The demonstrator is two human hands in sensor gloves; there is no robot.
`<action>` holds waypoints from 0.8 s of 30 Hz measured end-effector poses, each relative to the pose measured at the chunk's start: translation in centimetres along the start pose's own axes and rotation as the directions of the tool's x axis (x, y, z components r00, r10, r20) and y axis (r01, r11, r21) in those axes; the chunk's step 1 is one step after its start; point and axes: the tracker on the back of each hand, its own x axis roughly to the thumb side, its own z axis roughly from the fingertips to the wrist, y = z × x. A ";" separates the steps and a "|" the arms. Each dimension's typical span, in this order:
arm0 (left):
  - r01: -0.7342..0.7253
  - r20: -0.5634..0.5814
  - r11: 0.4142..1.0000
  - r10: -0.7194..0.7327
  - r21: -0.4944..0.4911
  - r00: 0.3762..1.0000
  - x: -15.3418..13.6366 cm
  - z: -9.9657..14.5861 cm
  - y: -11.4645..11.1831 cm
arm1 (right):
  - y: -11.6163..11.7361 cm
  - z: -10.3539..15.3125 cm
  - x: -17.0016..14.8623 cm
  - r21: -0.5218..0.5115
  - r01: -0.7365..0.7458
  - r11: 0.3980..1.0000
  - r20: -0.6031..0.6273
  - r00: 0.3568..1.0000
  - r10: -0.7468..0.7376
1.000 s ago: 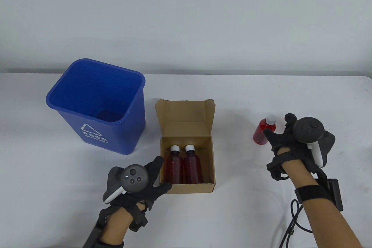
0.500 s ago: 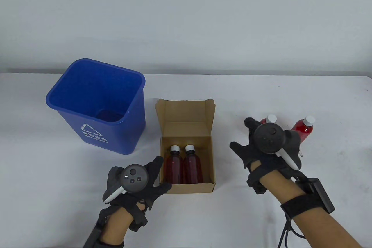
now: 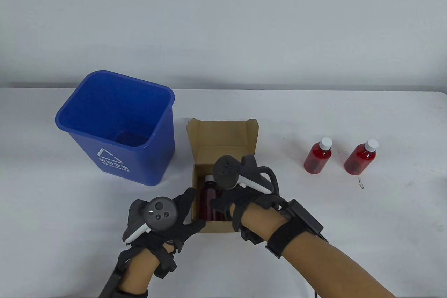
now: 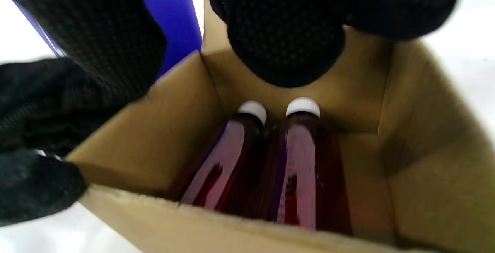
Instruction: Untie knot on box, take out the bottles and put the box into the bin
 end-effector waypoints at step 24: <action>0.000 0.007 1.000 0.001 -0.019 1.000 -0.1 -0.2 0.0 | 6.0 -9.1 -0.4 0.594 0.180 0.784 -0.304 0.953 0.012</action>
